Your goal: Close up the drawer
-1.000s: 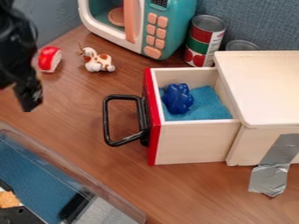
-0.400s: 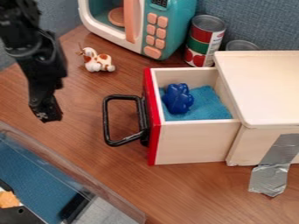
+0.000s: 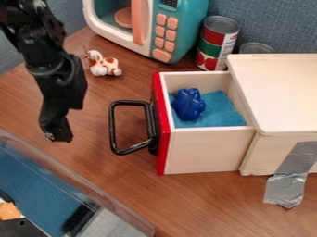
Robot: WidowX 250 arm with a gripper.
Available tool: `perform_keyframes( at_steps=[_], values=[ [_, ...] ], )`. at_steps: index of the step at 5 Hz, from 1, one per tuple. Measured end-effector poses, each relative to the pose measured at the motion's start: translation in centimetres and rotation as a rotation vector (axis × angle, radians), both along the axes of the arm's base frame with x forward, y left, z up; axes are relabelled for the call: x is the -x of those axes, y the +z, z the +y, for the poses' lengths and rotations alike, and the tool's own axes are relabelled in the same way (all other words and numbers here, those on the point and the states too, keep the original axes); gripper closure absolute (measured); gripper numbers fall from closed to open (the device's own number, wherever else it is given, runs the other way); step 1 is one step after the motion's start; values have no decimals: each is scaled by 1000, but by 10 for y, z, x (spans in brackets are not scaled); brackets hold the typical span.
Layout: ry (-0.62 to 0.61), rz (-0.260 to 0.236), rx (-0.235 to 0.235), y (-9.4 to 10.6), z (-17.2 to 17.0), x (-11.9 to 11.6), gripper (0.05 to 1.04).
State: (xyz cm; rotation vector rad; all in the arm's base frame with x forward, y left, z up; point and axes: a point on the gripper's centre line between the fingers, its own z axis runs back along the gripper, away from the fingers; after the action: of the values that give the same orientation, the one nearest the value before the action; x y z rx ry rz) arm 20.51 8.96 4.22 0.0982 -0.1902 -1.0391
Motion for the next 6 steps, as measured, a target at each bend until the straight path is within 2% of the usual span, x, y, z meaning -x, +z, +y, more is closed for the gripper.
perform_keyframes(
  at_steps=[2,3,4,6],
  values=[
    [92,12,124,1,-16,-17,83],
    [119,11,212,3,-32,-23,83],
    [119,1,206,0,-38,-32,83],
    [135,32,177,-35,-54,-42,83]
  ],
)
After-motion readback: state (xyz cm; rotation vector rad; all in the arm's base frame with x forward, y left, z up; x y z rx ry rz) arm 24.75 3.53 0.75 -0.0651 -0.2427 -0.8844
